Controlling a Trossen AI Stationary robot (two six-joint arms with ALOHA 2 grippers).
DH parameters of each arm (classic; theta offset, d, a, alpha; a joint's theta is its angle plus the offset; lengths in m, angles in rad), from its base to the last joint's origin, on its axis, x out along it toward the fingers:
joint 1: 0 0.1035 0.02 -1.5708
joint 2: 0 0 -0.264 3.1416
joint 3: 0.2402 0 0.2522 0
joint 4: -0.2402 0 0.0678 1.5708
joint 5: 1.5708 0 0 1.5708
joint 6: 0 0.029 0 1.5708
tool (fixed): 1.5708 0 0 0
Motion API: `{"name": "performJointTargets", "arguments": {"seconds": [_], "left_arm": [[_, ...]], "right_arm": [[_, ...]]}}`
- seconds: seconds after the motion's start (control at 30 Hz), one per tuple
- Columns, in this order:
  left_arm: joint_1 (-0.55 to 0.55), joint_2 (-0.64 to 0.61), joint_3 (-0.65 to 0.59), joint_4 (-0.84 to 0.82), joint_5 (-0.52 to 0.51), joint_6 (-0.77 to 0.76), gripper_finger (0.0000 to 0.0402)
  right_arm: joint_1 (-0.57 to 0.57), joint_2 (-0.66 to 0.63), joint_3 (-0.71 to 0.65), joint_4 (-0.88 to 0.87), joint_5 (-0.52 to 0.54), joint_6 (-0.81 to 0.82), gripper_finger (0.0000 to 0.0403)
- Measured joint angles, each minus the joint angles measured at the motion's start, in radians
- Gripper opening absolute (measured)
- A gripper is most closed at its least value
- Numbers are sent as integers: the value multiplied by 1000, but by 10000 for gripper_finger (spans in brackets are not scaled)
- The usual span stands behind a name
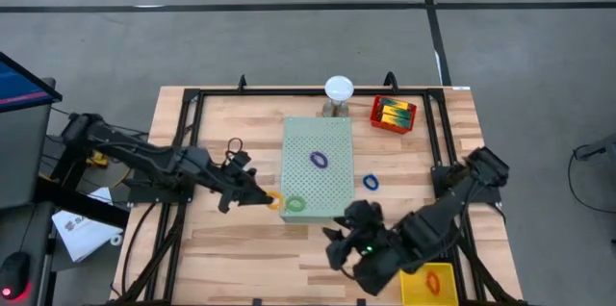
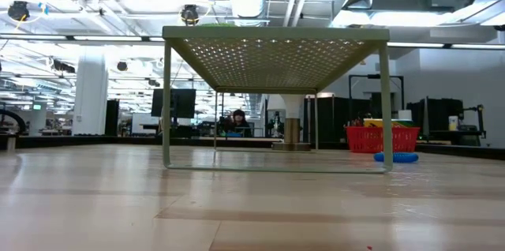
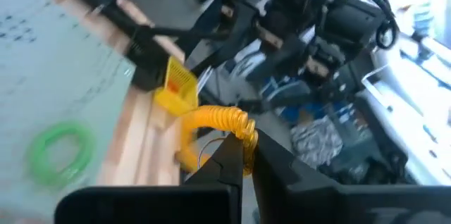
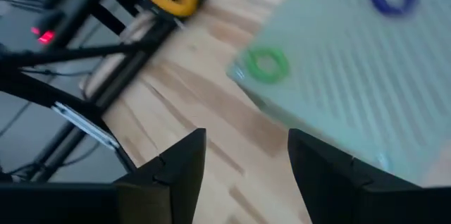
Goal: Pick & Place Office Desk Supplies
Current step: Put the yellow spring keychain into the yellow bin
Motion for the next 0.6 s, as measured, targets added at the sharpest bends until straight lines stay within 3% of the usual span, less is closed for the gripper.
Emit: {"name": "performJointTargets", "arguments": {"seconds": [0.17,0.33,0.6], "left_arm": [[-39,105,0,228,-50,-9,4],[-53,183,0,416,-55,-9,4],[-58,240,47,473,-60,-3,5]], "right_arm": [[-50,0,0,154,53,-198,205],[-94,0,0,208,69,-259,226],[-174,0,0,394,12,-475,249]]}}
